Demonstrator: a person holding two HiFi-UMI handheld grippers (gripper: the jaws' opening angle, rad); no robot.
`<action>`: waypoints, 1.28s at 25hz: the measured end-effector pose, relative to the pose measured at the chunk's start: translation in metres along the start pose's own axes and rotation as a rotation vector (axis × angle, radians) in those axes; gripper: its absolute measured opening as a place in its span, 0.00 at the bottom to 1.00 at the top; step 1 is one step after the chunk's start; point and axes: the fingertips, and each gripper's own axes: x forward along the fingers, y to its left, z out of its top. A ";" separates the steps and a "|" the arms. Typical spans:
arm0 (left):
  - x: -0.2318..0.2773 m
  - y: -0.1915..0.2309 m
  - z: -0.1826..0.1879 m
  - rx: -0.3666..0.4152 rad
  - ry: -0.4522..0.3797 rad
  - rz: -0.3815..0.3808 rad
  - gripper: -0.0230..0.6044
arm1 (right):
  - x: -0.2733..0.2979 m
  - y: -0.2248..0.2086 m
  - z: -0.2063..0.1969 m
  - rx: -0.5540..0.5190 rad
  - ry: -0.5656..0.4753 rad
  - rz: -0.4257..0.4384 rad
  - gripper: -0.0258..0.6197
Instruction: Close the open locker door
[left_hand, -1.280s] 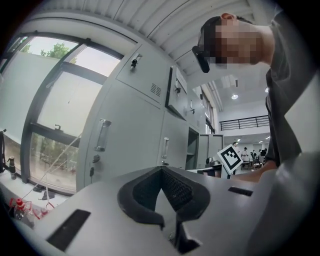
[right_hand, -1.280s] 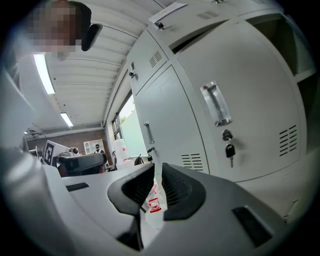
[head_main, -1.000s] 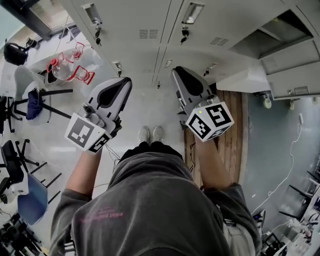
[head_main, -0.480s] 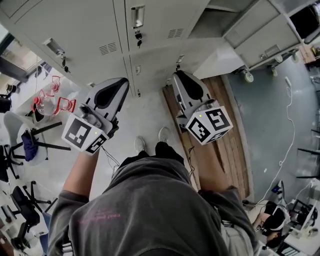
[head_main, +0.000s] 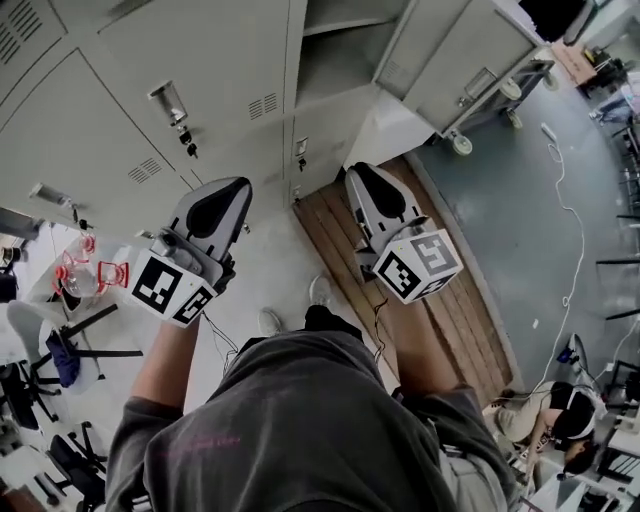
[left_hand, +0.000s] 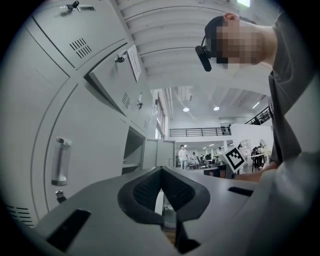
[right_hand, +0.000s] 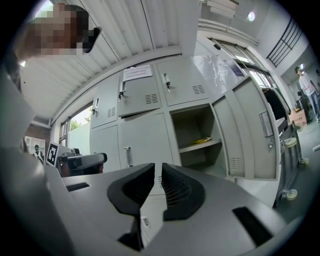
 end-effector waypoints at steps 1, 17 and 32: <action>0.014 -0.003 0.000 0.002 -0.001 -0.011 0.06 | -0.003 -0.016 0.003 0.002 -0.004 -0.014 0.13; 0.212 -0.055 -0.019 0.008 0.017 -0.154 0.06 | -0.041 -0.218 0.056 -0.003 -0.067 -0.173 0.13; 0.309 -0.068 -0.032 -0.017 0.030 -0.322 0.06 | -0.057 -0.313 0.082 -0.022 -0.094 -0.353 0.13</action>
